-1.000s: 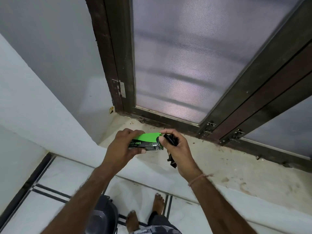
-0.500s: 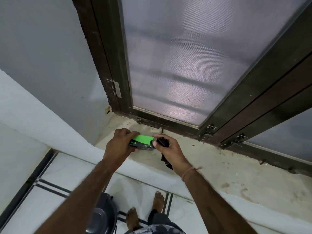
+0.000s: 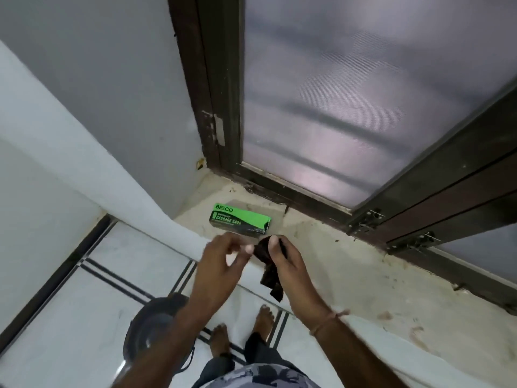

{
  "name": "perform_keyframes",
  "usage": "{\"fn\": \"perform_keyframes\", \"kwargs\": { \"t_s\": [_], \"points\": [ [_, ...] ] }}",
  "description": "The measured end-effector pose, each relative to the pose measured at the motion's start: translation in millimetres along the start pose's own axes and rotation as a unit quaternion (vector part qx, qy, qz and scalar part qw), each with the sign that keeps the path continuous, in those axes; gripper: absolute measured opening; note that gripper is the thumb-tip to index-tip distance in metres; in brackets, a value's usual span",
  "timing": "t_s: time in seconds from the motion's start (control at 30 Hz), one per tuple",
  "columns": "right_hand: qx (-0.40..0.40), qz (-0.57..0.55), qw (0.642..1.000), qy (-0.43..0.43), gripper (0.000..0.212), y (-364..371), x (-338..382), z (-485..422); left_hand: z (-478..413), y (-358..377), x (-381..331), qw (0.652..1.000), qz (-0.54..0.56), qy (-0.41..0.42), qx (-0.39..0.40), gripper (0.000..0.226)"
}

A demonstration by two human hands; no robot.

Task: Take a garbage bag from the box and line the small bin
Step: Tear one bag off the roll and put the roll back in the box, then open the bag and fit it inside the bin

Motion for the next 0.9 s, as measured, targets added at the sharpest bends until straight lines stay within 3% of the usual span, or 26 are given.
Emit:
{"fn": "perform_keyframes", "kwargs": {
  "t_s": [0.07,0.13,0.23,0.37,0.5,0.63,0.7,0.77,0.9],
  "points": [
    [0.029,-0.018,0.999,0.018,0.048,21.0,1.0,6.3,20.2,9.4,-1.1,0.973,0.174,-0.135,0.070,0.046],
    [0.060,-0.045,0.996,0.056,0.051,43.9,-1.3,11.3,34.2,9.9,-1.4,0.934,0.273,-0.210,0.097,0.046],
    [0.080,-0.038,0.992,0.085,0.051,77.6,-5.0,17.3,44.9,-6.2,16.4,0.907,0.334,-0.250,0.054,0.039],
    [0.062,0.023,0.997,0.027,0.035,111.3,-11.7,25.0,58.1,-47.1,57.8,0.895,0.349,-0.271,-0.055,0.046],
    [0.017,0.068,0.997,-0.012,0.034,140.8,-20.8,41.4,81.5,-87.4,97.5,0.868,0.395,-0.290,-0.077,0.040],
    [-0.042,0.078,0.996,-0.021,0.042,187.1,-32.9,65.3,115.3,-142.9,156.4,0.864,0.390,-0.291,-0.127,0.023],
    [-0.060,0.064,0.996,-0.028,0.043,219.0,-37.8,85.4,135.9,-177.3,182.0,0.861,0.410,-0.277,-0.118,0.025],
    [-0.069,0.051,0.996,-0.032,0.038,252.3,-40.2,110.5,161.8,-206.2,192.0,0.860,0.425,-0.278,-0.047,0.037],
    [0.003,0.025,0.999,-0.027,0.038,325.2,-31.5,157.7,206.4,-255.7,196.7,0.918,0.334,-0.199,0.079,0.051]
  ]
}}
Point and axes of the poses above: each hand's wrist, its own z-axis away from the middle knuckle, its own y-axis out of the palm, x = y × z, the point moved 6 cm from there along -z, towards the middle knuckle, and after that the axes turned 1 degree about z, right-handed, at the moved point
